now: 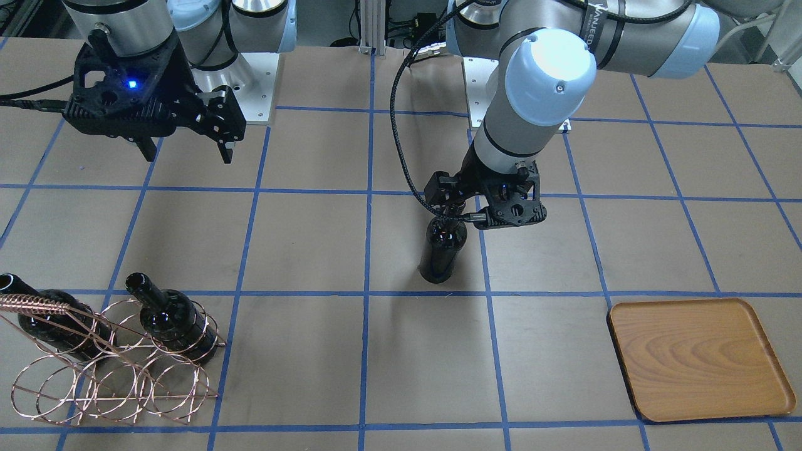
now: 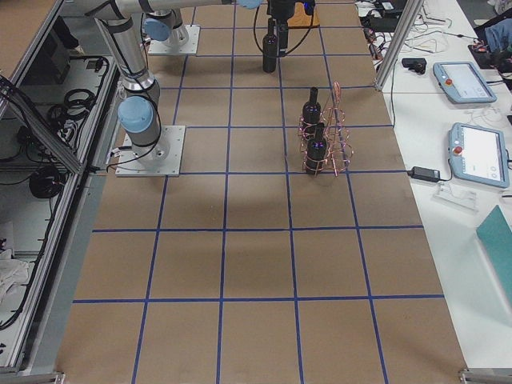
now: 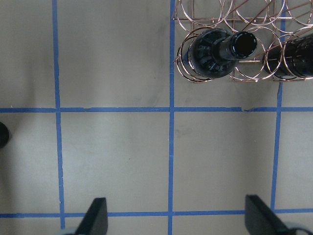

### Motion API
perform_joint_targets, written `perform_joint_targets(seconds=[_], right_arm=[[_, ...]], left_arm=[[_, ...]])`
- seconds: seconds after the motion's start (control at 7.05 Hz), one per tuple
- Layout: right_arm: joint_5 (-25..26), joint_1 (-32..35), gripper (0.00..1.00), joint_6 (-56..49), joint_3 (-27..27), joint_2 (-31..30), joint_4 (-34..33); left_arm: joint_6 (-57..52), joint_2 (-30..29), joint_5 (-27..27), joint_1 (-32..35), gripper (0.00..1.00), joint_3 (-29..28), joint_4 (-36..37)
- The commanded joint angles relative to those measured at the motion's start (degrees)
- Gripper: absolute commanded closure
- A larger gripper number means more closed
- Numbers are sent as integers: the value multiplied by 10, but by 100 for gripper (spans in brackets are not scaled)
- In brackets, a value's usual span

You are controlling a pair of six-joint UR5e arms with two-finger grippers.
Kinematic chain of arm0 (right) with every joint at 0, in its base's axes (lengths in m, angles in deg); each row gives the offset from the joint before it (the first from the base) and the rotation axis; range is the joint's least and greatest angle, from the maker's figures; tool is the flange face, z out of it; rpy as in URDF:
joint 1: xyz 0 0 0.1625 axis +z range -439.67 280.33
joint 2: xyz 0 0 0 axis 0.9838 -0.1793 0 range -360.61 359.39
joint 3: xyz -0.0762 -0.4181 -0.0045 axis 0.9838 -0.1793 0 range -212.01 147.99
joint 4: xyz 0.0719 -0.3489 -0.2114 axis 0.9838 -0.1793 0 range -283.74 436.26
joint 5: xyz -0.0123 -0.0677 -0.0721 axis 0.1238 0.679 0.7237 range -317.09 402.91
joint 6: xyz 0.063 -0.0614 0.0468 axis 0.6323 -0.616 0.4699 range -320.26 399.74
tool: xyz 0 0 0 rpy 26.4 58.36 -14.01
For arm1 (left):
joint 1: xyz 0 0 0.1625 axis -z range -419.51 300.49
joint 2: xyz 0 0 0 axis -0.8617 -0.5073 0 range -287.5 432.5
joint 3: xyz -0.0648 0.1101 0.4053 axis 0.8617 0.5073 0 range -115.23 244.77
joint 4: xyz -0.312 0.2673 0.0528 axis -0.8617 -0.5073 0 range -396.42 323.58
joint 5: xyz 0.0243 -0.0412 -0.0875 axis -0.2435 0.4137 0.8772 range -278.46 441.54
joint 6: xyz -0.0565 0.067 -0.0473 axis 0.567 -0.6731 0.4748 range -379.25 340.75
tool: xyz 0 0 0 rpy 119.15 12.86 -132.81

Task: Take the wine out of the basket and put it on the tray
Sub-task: 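Move the left gripper over the standing bottle and lower it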

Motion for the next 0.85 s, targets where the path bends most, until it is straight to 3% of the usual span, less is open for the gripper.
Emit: perform_joint_targets(seconds=[0.0, 0.14, 0.43, 0.71], right_arm=[[0, 0, 0, -4, 0, 0, 0], [-1, 0, 0, -5, 1, 0, -2], [1, -2, 0, -19, 0, 1, -4], [2, -3, 0, -21, 1, 1, -5]], left_arm=[[3, -6, -1, 1, 4, 19, 50], [13, -8, 2, 2, 12, 19, 73], [26, -10, 33, 10, 8, 27, 66], [32, -9, 30, 26, 2, 28, 55]])
